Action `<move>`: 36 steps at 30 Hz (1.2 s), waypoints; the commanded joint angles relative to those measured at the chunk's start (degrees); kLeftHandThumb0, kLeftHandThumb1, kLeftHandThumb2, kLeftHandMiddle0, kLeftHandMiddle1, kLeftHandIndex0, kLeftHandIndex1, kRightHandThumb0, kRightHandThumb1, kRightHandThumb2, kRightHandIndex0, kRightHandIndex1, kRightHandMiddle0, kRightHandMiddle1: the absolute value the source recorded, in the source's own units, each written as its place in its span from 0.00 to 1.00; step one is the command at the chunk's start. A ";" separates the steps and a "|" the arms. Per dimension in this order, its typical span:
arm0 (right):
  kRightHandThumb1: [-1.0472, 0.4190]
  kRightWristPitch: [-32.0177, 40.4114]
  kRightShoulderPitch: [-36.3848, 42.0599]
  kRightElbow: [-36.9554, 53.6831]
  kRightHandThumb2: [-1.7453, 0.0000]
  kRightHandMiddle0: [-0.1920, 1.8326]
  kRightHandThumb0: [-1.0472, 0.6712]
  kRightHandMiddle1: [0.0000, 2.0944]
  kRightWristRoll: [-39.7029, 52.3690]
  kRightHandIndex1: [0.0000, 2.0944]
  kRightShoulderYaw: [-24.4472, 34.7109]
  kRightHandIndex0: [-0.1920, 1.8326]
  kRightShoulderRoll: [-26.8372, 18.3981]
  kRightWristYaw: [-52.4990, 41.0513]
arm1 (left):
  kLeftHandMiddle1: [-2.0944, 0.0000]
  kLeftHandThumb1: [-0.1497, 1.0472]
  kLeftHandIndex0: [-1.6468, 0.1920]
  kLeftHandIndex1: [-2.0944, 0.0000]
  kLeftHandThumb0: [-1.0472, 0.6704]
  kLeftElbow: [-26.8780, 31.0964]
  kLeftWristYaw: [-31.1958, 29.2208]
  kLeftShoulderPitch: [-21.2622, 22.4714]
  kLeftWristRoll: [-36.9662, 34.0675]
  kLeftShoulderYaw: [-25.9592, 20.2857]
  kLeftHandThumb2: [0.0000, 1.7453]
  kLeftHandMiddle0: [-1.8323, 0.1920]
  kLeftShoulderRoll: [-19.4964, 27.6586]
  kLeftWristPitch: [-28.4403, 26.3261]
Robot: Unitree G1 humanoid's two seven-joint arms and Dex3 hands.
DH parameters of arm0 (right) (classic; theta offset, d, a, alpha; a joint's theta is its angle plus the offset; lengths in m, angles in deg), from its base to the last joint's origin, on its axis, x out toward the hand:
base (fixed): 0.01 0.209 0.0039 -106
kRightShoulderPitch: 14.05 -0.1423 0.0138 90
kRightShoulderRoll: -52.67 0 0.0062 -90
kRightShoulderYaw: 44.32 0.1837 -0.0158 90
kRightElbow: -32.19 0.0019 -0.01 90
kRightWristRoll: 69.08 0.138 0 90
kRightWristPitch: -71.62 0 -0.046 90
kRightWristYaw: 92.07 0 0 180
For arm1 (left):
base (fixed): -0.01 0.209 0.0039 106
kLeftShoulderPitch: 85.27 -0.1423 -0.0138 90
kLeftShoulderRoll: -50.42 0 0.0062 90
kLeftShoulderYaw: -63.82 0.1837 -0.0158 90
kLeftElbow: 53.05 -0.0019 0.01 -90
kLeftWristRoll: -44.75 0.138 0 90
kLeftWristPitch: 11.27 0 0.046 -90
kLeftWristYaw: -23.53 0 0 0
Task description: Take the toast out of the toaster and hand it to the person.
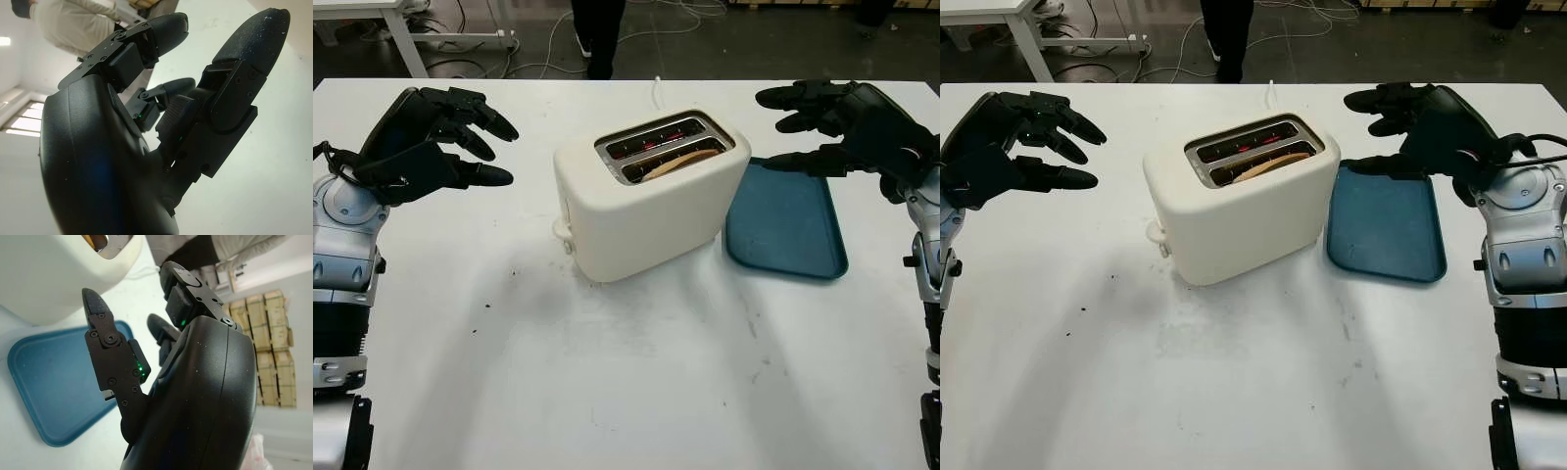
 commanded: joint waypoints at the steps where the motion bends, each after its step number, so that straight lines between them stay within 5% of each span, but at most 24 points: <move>1: 0.18 0.38 0.00 -0.18 1.00 0.35 0.48 0.00 0.81 0.39 0.47 0.17 0.58 0.59 | 0.61 0.65 0.43 0.68 0.00 0.31 -0.24 0.31 0.07 0.28 0.00 0.48 0.20 -0.26; 36: 0.19 -2.09 -0.88 -1.29 1.00 0.36 0.47 0.01 -0.13 0.41 -0.87 0.17 -0.42 0.06 | 0.59 0.65 0.44 0.65 0.00 0.65 0.51 -0.25 0.14 0.02 0.00 0.48 -0.31 -0.04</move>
